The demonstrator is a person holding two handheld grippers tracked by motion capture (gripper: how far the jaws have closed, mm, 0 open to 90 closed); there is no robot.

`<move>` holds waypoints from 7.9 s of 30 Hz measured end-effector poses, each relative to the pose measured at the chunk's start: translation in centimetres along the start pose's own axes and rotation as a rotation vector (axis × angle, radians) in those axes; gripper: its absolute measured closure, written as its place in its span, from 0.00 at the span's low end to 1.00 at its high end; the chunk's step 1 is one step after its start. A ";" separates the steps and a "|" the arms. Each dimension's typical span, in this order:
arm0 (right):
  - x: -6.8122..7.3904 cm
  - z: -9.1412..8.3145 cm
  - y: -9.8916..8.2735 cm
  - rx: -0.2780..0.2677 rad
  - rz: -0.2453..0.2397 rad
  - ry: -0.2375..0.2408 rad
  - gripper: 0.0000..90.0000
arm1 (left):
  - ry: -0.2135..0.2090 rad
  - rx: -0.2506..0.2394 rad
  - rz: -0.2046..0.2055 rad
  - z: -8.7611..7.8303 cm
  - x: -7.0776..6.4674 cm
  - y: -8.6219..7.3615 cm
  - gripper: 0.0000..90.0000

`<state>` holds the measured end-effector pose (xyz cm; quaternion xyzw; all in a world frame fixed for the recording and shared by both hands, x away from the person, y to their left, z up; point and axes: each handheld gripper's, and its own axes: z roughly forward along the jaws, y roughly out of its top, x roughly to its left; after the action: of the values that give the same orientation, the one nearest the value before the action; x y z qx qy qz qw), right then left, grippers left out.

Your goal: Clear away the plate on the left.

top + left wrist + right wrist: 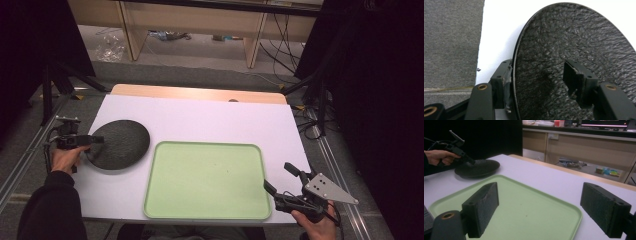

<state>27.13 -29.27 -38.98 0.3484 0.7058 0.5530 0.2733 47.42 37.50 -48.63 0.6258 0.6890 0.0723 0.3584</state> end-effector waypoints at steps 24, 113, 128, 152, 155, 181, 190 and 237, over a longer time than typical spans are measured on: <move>0.1 0.2 0.0 -0.001 -0.005 0.010 0.18 | -0.108 -0.059 -0.070 -1.9 1.1 0.1 0.82; 0.3 0.2 0.1 0.009 -0.021 0.020 0.18 | -0.094 -0.020 0.284 -5.1 -12.6 2.6 0.87; 0.4 0.1 0.1 0.007 -0.020 0.020 0.19 | -0.190 -0.074 -0.009 -4.1 -7.4 1.8 0.88; 0.2 0.2 0.1 0.007 -0.015 0.030 0.19 | -0.350 -0.126 -0.047 -5.5 -9.5 2.3 0.87; 0.3 0.2 0.1 -0.003 -0.014 0.026 0.19 | -0.397 -0.106 -0.049 -5.0 -10.7 2.2 0.87; 0.3 0.3 0.0 0.021 -0.024 0.024 0.18 | -0.576 0.080 0.036 -0.4 -20.1 -0.9 0.87; 0.4 0.3 0.0 0.019 -0.019 0.030 0.18 | -0.590 0.128 0.086 0.8 -22.3 -2.0 0.87; 0.4 0.2 0.0 0.006 -0.019 0.031 0.18 | -0.607 0.361 0.100 7.8 -28.9 -7.8 0.85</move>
<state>27.08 -28.82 -39.05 0.3340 0.7149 0.5535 0.2664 44.48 6.78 -46.98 0.7048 0.5215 -0.2223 0.4265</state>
